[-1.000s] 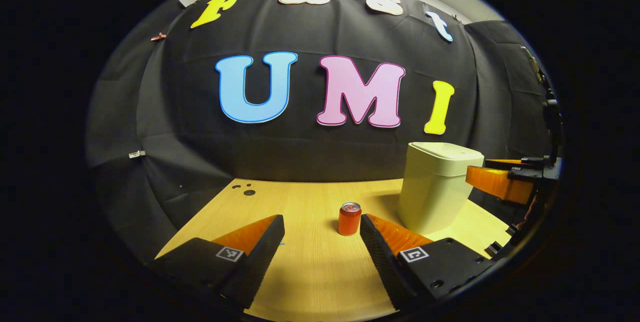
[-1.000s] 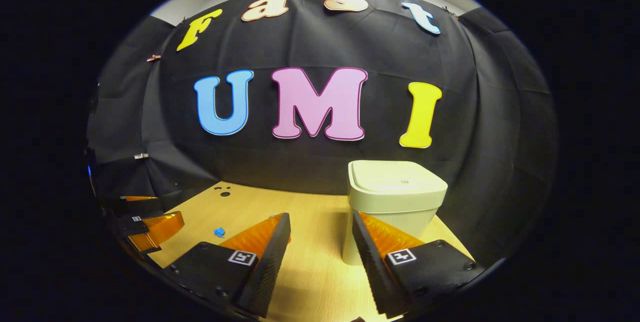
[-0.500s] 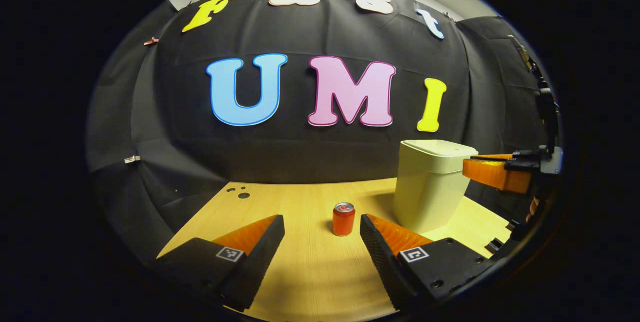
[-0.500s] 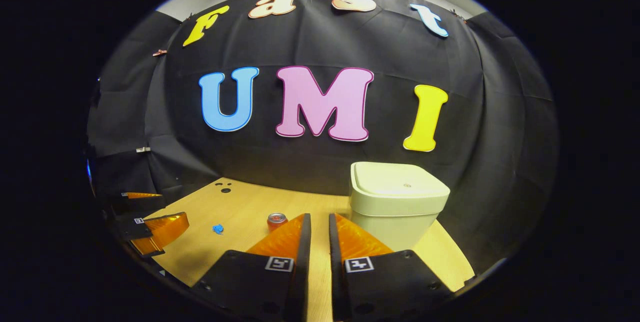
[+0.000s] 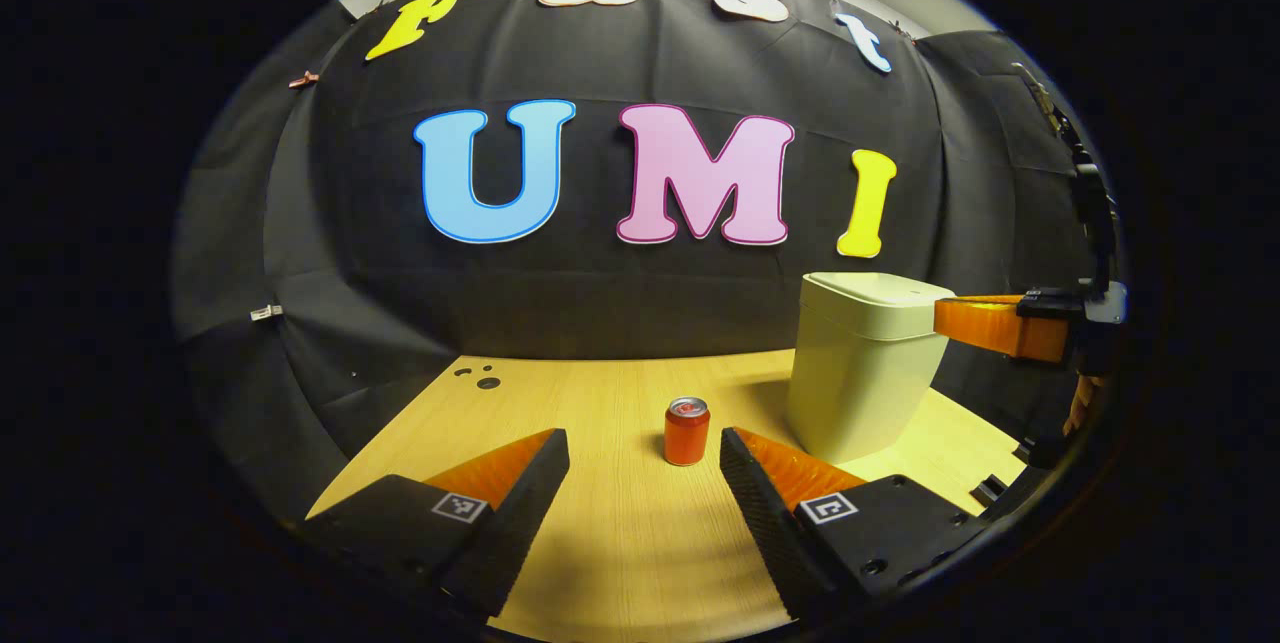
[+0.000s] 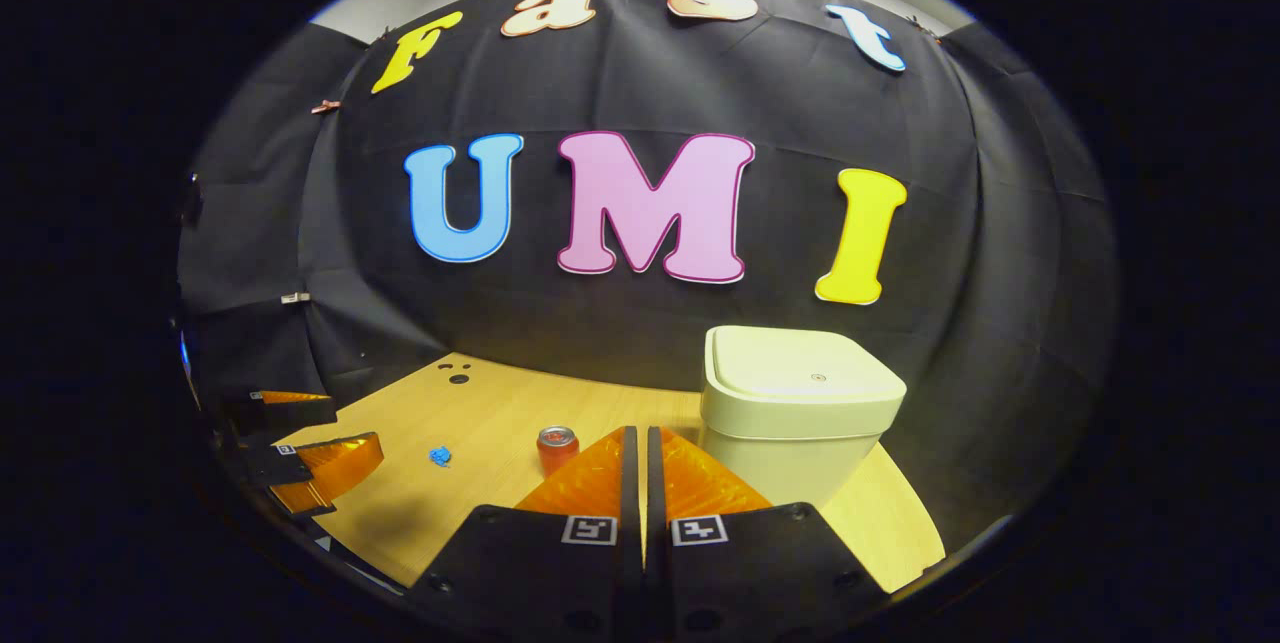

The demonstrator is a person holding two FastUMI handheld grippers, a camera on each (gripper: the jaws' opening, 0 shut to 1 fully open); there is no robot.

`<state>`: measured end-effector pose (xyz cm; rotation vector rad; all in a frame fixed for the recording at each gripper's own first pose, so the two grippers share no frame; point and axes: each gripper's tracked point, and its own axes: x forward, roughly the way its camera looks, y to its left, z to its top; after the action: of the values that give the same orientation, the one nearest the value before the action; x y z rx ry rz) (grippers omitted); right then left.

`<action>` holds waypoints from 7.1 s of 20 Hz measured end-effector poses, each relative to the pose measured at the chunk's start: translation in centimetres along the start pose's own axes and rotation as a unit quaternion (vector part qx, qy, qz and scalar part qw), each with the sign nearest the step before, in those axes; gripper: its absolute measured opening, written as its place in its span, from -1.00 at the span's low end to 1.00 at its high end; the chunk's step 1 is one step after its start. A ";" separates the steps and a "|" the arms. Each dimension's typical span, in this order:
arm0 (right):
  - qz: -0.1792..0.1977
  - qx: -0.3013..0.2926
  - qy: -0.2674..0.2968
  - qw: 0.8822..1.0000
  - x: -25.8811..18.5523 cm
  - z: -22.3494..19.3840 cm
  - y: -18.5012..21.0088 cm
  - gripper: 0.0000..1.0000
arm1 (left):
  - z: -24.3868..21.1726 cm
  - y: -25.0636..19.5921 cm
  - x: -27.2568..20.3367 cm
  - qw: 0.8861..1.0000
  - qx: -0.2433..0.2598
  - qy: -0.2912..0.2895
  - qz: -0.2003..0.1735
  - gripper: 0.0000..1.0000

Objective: Press the lid of the desktop garbage bin to open it, pick up the crumpled paper on the desktop and throw it into the bin, then pick up the pop can on the desktop and drop it into the bin, and finally close the garbage bin lid.

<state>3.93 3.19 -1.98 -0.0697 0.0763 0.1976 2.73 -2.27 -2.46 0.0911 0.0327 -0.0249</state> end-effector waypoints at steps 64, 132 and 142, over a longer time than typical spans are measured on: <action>-0.121 0.100 0.020 0.987 8.0 8.7 -16.6 -0.90 | -3.6 4.7 2.7 0.997 -0.037 0.050 0.049 0.95; -0.058 0.048 0.145 0.987 2.3 -5.9 -9.4 1.00 | -17.9 14.8 23.9 0.964 -0.040 0.234 0.122 -0.31; -0.066 0.068 0.127 0.987 2.3 -6.1 -10.5 1.00 | -3.5 10.7 22.5 0.989 -0.036 0.133 0.061 -0.32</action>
<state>7.83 -7.06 -7.58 0.0372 0.3371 0.0490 25.36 8.17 -5.73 0.0237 0.2935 0.1114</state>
